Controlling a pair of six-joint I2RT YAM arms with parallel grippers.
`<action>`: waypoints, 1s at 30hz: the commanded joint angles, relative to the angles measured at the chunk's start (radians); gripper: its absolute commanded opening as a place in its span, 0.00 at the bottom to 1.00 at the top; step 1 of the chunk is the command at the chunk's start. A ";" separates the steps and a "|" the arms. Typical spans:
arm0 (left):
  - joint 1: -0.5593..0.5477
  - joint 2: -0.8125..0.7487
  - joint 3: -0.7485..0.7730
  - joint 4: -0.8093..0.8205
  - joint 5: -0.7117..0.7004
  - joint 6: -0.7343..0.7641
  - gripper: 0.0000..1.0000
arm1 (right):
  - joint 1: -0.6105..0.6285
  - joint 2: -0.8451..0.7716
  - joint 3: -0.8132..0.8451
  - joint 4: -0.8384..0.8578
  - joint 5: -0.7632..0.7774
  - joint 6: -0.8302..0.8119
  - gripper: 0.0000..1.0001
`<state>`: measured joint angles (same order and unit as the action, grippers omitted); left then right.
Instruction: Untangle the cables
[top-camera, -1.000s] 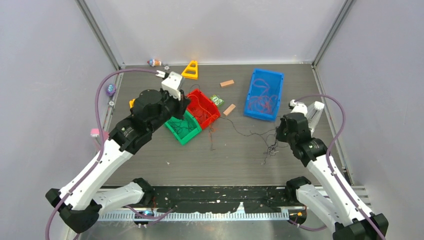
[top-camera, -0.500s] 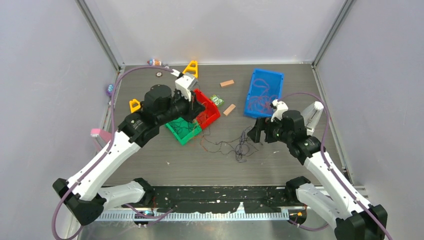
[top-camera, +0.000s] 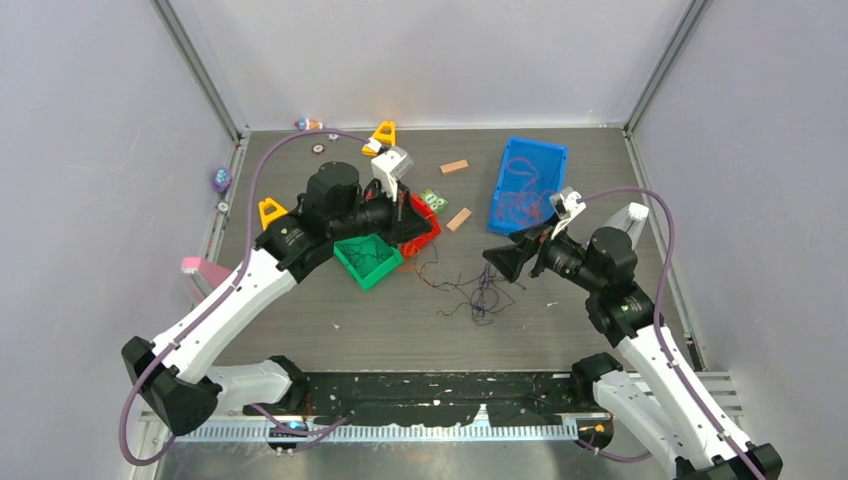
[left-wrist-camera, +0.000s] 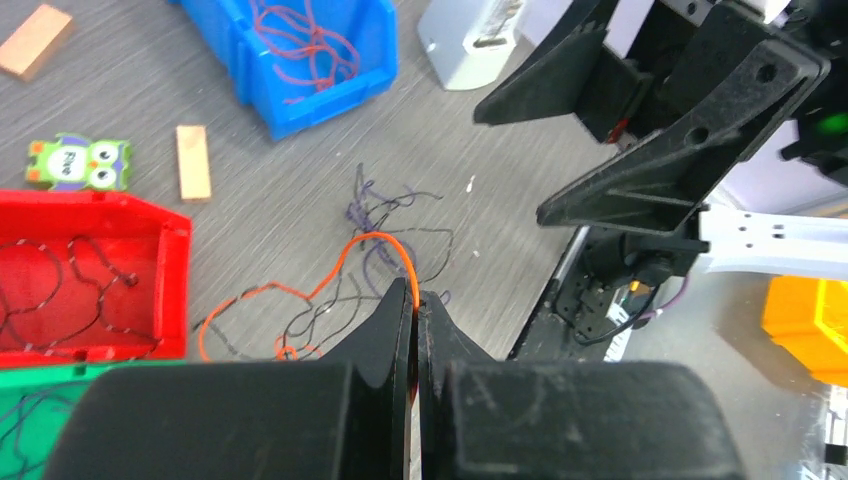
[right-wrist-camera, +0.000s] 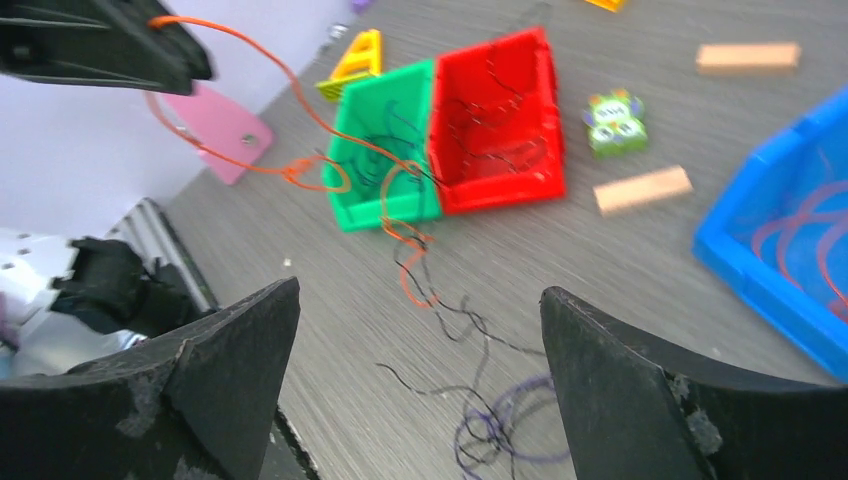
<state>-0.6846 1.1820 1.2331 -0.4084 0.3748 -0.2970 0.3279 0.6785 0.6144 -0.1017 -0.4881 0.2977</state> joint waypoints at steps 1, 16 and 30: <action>0.008 0.011 0.065 0.107 0.138 -0.053 0.00 | 0.029 0.016 -0.023 0.274 -0.165 0.053 0.95; 0.008 0.066 0.085 0.226 0.385 -0.178 0.00 | 0.307 0.245 -0.025 0.665 0.046 -0.087 0.96; 0.008 0.108 0.054 0.313 0.393 -0.229 0.00 | 0.408 0.370 0.013 0.830 0.005 -0.095 0.90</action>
<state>-0.6804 1.2934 1.2743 -0.1669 0.7601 -0.5171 0.7200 1.0431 0.5816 0.6029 -0.4713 0.2119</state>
